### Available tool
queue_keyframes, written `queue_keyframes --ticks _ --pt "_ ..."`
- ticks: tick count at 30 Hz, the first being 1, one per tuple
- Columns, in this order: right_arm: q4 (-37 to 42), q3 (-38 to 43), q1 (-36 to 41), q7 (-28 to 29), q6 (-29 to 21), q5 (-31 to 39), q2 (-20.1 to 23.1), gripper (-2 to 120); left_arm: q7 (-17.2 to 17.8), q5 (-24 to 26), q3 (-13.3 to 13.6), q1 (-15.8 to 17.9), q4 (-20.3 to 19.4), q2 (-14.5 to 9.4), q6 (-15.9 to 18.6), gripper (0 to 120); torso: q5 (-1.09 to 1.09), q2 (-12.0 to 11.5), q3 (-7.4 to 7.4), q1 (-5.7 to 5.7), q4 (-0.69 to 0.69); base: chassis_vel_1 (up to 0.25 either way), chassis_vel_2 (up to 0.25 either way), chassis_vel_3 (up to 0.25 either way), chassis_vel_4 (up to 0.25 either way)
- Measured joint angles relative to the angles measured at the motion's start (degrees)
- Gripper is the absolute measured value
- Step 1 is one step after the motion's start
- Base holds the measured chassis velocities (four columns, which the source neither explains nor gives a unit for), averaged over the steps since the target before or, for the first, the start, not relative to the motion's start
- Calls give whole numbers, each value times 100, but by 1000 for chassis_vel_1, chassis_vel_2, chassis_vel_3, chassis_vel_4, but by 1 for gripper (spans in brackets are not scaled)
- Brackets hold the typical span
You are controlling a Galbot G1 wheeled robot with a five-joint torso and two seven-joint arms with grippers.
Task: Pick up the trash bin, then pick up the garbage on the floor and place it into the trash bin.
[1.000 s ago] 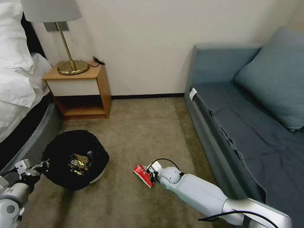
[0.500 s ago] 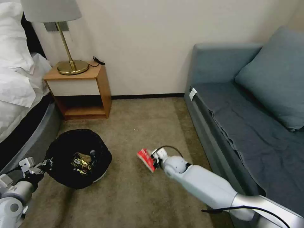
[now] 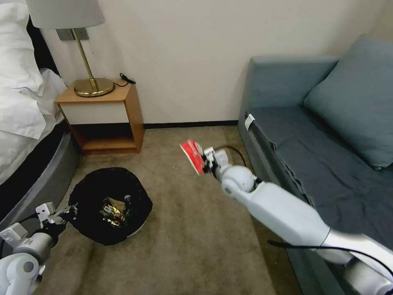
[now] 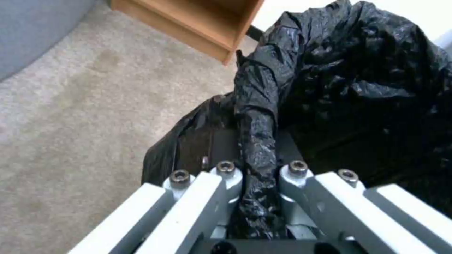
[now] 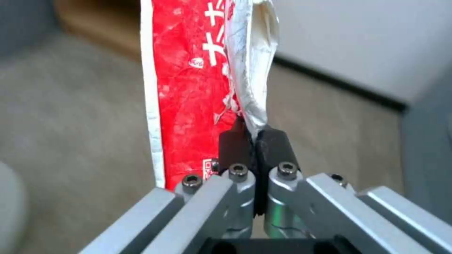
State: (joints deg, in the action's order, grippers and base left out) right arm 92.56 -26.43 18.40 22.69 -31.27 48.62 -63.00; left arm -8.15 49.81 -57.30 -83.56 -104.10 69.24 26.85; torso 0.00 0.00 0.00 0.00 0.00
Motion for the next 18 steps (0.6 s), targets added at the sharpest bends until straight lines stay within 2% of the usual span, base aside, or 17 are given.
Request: queue_keyframes --ticks 3,10,13,16,18 --pt "523 -134 -266 100 69 292 -68 0 15 -37 46 1 -32 45 8 4 1 0 0 0 1 0 0 0 0" --pt "1183 -519 -486 257 159 567 -386 0 43 -59 86 12 -83 63 37 4 1 0 0 0 2 0 0 0 0" --pt "1288 -765 -489 263 354 522 -483 0 50 -65 101 34 -83 77 44 4 2 0 0 0 1 0 0 0 0" --pt "1301 -1089 -204 97 804 71 -654 0 62 -65 136 68 -84 112 66 4 1 0 0 0 1 0 0 0 0" --pt "1284 -1142 -117 45 848 -36 -681 0 65 -64 148 69 -87 118 74 4 1 0 0 0 1 0 0 0 0"
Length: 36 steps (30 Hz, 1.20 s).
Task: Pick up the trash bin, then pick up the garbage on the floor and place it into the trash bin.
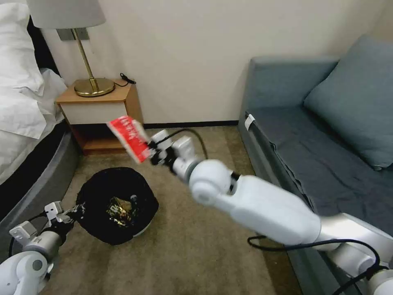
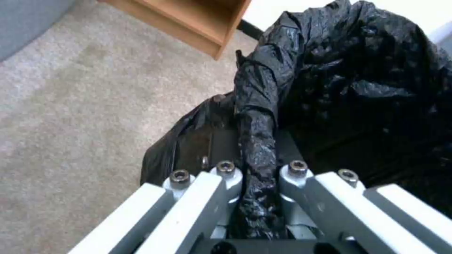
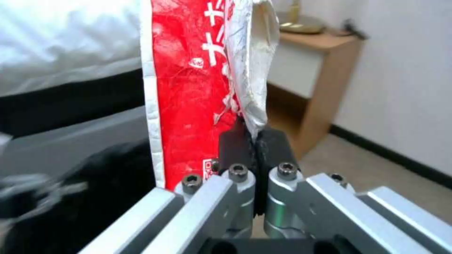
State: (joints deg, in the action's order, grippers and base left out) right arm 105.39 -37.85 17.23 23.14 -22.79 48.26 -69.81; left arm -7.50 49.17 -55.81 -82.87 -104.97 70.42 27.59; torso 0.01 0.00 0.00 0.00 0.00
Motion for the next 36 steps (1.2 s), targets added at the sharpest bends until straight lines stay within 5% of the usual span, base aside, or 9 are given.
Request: queue_keyframes --ticks 19,36 --pt "-474 -527 810 -327 115 -994 -289 3 36 132 1 -3 2 -26 66 4 0 0 0 0 -1 0 0 0 0" --pt "-610 -613 891 -257 72 -1119 -399 69 32 208 2 5 70 -60 73 4 -1 0 0 0 0 0 0 0 0"
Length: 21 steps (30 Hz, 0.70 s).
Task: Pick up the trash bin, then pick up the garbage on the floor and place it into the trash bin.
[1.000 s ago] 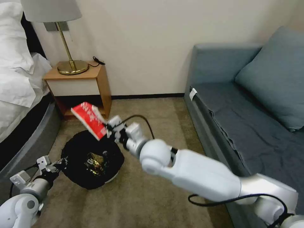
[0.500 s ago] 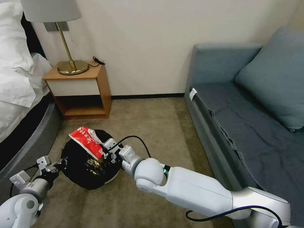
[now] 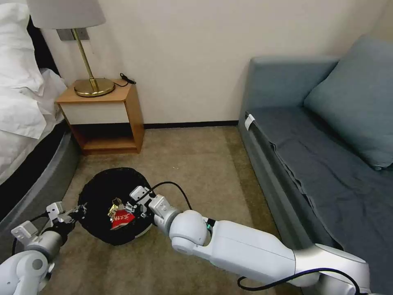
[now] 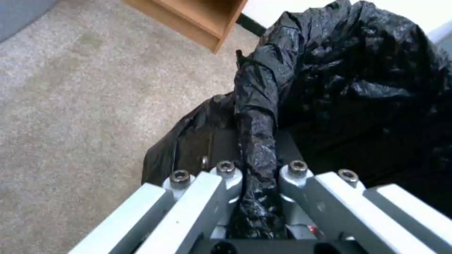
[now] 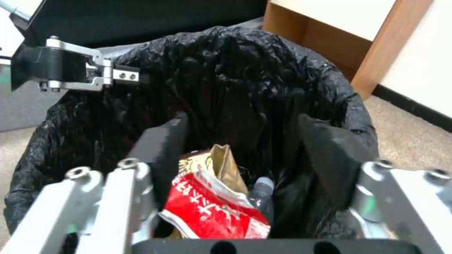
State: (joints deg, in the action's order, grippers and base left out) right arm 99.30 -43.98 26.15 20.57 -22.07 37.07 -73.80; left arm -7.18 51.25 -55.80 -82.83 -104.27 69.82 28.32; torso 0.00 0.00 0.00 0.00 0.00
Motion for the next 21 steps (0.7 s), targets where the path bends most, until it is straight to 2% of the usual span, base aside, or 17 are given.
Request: queue_keyframes --ticks 2,4,5,6,9,16,20,21 --pt "11 15 2 41 8 -17 0 71 0 0 0 -1 0 0 0 4 0 0 0 0 0 0 0 0 0" --pt "45 65 5 99 21 -53 5 79 0 0 1 -3 0 1 1 4 0 0 0 0 0 0 0 0 0" --pt "101 164 9 154 42 -158 30 88 1 -3 8 -7 -5 6 5 4 0 0 0 0 1 0 0 0 0" --pt "101 164 9 154 42 -158 30 88 1 -3 8 -7 -5 6 5 4 0 0 0 0 1 0 0 0 0" --pt "289 384 35 224 86 -342 196 98 38 -7 50 -16 -58 22 43 4 0 0 0 0 0 0 0 0 0" --pt "543 642 201 422 124 -547 591 100 85 -7 83 -27 -105 48 70 4 -1 0 0 0 0 0 0 0 0" --pt "470 857 568 797 362 -1290 794 100 137 -6 120 -24 -81 77 79 4 -1 0 0 0 0 0 0 0 0" --pt "470 857 568 797 362 -1290 794 100 137 -6 120 -24 -81 77 79 4 -1 0 0 0 0 0 0 0 0"
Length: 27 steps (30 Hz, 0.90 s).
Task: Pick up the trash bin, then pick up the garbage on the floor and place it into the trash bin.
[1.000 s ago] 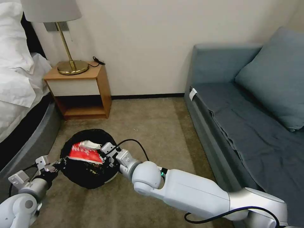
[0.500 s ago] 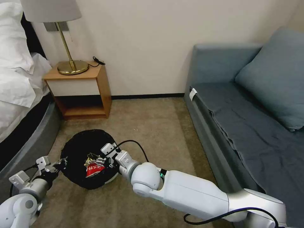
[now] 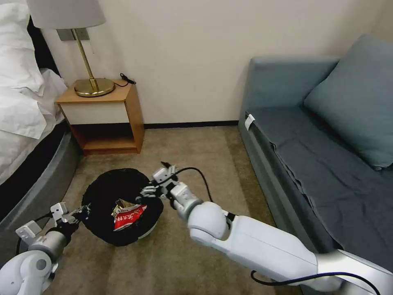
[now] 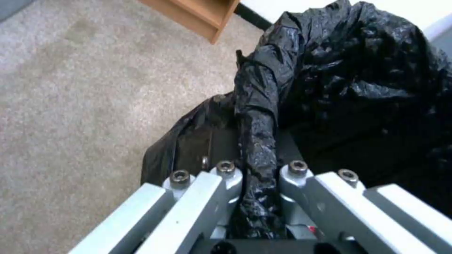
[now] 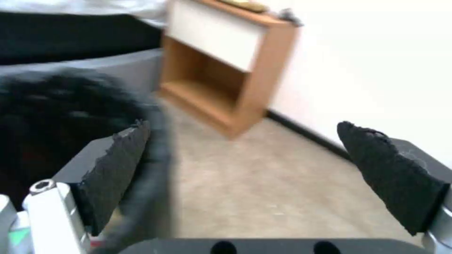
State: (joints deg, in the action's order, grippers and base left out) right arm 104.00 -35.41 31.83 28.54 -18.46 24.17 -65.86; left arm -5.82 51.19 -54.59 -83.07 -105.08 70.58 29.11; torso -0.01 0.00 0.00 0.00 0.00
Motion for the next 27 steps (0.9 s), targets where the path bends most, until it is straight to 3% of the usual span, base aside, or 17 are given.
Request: queue_keyframes --ticks 4,9,20,27 --pt "35 441 384 452 86 -589 265 100 15 -24 50 1 15 47 4 4 0 0 0 0 0 0 0 0 0" --pt "197 886 666 687 190 -818 535 100 26 -46 66 -12 34 114 5 4 -1 0 0 0 -1 0 0 0 0" --pt "712 1687 1406 769 249 -801 870 100 98 41 86 -21 188 122 4 4 0 0 0 0 0 0 0 0 0" --pt "1139 2269 2290 695 321 -925 888 100 114 93 250 20 327 173 1 4 0 0 0 0 0 0 0 0 0"
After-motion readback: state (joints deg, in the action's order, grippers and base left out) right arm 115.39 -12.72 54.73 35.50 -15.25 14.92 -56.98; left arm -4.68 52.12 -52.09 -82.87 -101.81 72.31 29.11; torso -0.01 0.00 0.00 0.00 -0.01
